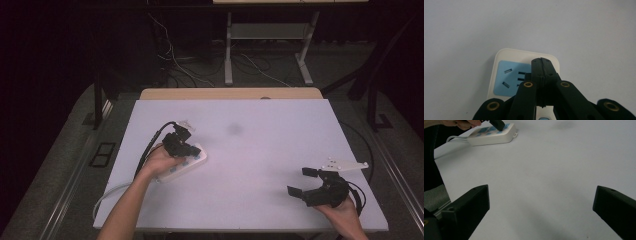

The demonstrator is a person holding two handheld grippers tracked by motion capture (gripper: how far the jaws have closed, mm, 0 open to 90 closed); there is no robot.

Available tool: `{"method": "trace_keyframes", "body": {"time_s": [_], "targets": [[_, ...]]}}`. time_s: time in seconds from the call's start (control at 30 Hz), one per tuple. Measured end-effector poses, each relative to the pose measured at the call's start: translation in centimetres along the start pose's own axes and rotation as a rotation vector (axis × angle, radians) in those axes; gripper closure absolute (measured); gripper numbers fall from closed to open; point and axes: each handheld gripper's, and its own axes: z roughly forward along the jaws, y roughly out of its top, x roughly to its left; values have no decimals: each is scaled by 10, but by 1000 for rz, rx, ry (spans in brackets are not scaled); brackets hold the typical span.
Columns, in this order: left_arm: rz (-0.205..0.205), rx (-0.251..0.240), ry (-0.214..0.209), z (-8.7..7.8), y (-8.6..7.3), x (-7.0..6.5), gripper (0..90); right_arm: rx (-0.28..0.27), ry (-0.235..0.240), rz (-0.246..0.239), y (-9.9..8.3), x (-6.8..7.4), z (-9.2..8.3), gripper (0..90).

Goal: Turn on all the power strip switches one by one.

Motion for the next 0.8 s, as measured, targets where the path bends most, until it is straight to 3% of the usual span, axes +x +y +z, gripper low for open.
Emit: {"method": "trace_keyframes", "body": {"time_s": [0.3, 0.47, 0.57, 0.73, 0.8], "targets": [[-11, -80, 24, -26, -2, 0, 891, 2, 1, 2, 0, 0, 1, 6], [-19, -124, 45, -40, -5, -4, 783, 3, 2, 4, 0, 1, 2, 6], [-38, -157, 48, -47, -9, -6, 657, 1, 4, 3, 0, 1, 2, 6], [-91, -200, 76, -58, -17, -10, 306, 1, 5, 5, 0, 1, 2, 6], [-109, -220, 90, -62, -22, -12, 206, 0, 6, 6, 0, 1, 2, 6]]}}
